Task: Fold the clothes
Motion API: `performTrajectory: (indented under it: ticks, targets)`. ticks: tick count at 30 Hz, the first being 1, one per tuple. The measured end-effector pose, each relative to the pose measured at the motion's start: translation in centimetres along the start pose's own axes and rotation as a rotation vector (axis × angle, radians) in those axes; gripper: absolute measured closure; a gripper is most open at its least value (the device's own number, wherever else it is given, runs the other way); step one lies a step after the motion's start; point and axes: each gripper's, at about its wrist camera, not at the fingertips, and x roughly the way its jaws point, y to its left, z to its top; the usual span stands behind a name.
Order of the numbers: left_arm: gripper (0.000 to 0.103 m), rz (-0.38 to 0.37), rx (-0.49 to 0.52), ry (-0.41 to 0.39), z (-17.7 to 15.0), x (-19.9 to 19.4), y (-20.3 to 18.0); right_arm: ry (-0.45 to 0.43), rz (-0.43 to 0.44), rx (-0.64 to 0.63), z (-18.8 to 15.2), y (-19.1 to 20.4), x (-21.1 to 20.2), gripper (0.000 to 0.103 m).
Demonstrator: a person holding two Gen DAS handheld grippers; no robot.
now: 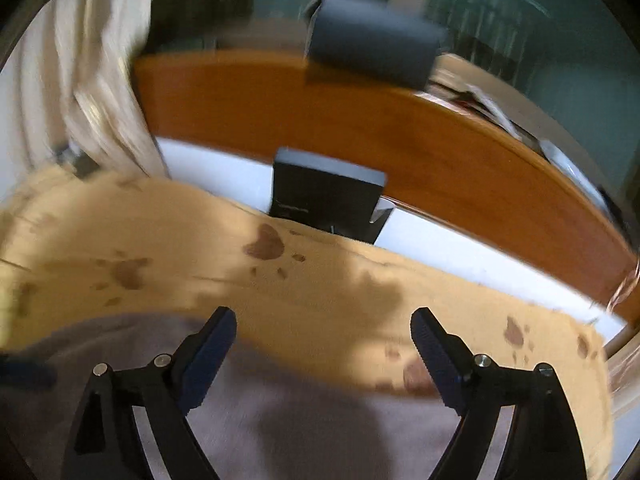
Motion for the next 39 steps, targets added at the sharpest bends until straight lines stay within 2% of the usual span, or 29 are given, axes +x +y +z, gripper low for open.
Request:
performTrajectory:
  ticks: [1, 3, 7, 8, 11, 12, 13, 14, 15, 16, 21, 23, 26, 28, 34, 37, 38, 39]
  targets:
    - [0.001, 0.072, 0.025, -0.015, -0.1, 0.0, 0.0, -0.01, 0.042, 0.027, -0.6, -0.8, -1.4, 0.013]
    - [0.001, 0.036, -0.004, -0.015, -0.1, -0.2, 0.8, -0.002, 0.124, 0.076, -2.7, -2.3, -4.1, 0.013]
    - [0.001, -0.154, -0.13, -0.003, -0.2, -1.1, 1.7, -0.049, 0.205, 0.138, -6.4, -2.8, -8.3, 0.013]
    - [0.001, -0.176, -0.141, -0.004, -0.2, -1.3, 1.4, -0.066, 0.226, 0.149, -7.3, -2.9, -9.4, 0.013]
    - [0.001, -0.239, -0.155, 0.004, -0.5, -1.6, -0.2, -0.12, 0.264, 0.021, -8.5, 0.1, -11.5, 0.013]
    - [0.001, -0.246, -0.153, 0.011, -0.6, -1.5, -0.9, -0.133, 0.273, -0.033, -8.8, 1.2, -12.0, 0.022]
    - [0.001, -0.254, -0.15, 0.018, -0.8, -1.4, -1.5, -0.13, 0.284, -0.091, -8.9, 2.5, -12.3, 0.038]
    - [0.001, -0.261, -0.142, 0.03, -1.1, -1.3, -1.9, -0.118, 0.293, -0.151, -9.0, 3.9, -12.3, 0.044]
    - [0.001, -0.265, -0.132, 0.041, -1.4, -1.3, -2.3, -0.105, 0.294, -0.216, -9.2, 5.3, -12.3, 0.058]
    - [0.001, -0.269, -0.123, 0.051, -1.6, -1.2, -2.6, -0.093, 0.29, -0.269, -9.3, 6.4, -12.1, 0.067]
    - [0.001, -0.256, -0.128, 0.084, -2.5, -0.4, -2.1, -0.024, 0.343, -0.435, -10.0, 10.1, -10.7, 0.067]
    - [0.001, -0.254, -0.152, 0.092, -2.4, -0.3, -1.4, -0.027, 0.325, -0.487, -9.9, 11.2, -10.5, 0.067]
    - [0.001, -0.255, -0.171, 0.095, -2.2, -0.2, -0.7, 0.035, 0.359, -0.534, -9.8, 11.8, -9.1, 0.067]
    - [0.001, -0.26, -0.176, 0.097, -2.1, -0.2, -0.6, 0.072, 0.38, -0.554, -9.9, 12.2, -8.4, 0.067]
    - [0.001, -0.283, -0.185, 0.109, -2.0, -0.2, -0.4, 0.071, 0.382, -0.622, -10.0, 12.9, -8.5, 0.067]
    - [0.001, -0.29, -0.19, 0.127, -2.2, 0.0, -0.4, 0.085, 0.373, -0.557, -9.4, 12.6, -7.9, 0.067]
    - [0.001, -0.292, -0.189, 0.132, -2.2, 0.1, -0.5, 0.091, 0.368, -0.531, -9.0, 12.2, -7.7, 0.071]
    - [0.001, -0.289, -0.187, 0.132, -2.3, 0.1, -0.6, 0.095, 0.362, -0.505, -8.7, 11.9, -7.5, 0.085]
